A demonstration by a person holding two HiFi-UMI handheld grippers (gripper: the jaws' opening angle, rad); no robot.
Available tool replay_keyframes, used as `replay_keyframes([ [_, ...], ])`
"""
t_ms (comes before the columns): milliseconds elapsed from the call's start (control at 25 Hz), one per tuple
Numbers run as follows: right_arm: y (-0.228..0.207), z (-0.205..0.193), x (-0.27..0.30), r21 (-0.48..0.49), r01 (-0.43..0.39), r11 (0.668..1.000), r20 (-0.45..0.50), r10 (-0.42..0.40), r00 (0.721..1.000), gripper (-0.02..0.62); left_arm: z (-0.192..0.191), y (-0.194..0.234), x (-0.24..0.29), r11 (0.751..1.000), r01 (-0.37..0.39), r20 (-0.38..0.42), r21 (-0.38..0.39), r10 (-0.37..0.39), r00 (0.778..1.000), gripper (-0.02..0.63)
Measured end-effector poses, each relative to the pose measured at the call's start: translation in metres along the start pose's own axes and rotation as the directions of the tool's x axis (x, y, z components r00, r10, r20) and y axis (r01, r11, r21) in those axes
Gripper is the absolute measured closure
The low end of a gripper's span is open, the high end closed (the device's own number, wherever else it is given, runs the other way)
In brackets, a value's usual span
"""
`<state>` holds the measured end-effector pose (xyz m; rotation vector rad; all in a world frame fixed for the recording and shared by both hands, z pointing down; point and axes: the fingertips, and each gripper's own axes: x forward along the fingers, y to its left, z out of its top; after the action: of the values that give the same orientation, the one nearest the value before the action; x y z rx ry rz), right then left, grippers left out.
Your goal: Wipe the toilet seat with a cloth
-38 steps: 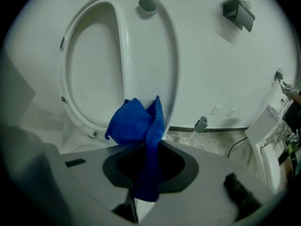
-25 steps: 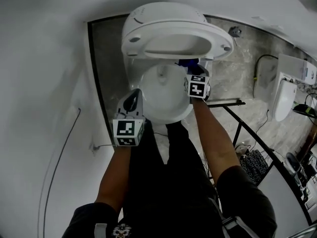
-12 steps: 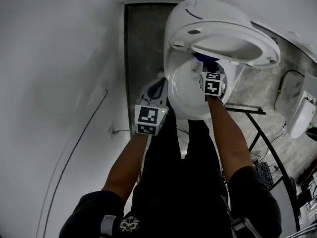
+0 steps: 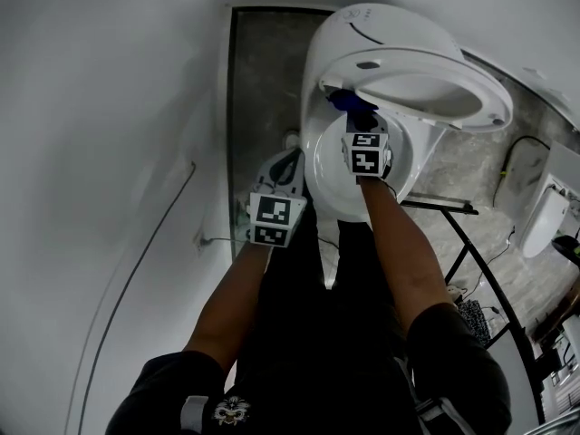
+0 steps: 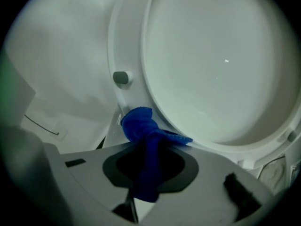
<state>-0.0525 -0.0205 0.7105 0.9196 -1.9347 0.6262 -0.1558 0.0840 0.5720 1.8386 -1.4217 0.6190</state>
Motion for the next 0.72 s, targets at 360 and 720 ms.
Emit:
replay_keyframes([
  [360, 0.027, 0.053, -0.025, 0.035, -0.044, 0.998, 0.123, 0.039, 0.992, 0.523, 0.016, 0.014, -0.007, 1.0, -0.016, 0.013, 0.007, 0.016, 1.0, 0.598],
  [720, 0.032, 0.076, -0.063, 0.025, -0.057, 0.998, 0.203, 0.051, 0.978, 0.523, 0.035, 0.008, -0.018, 0.999, -0.044, 0.045, -0.002, 0.044, 0.998, 0.598],
])
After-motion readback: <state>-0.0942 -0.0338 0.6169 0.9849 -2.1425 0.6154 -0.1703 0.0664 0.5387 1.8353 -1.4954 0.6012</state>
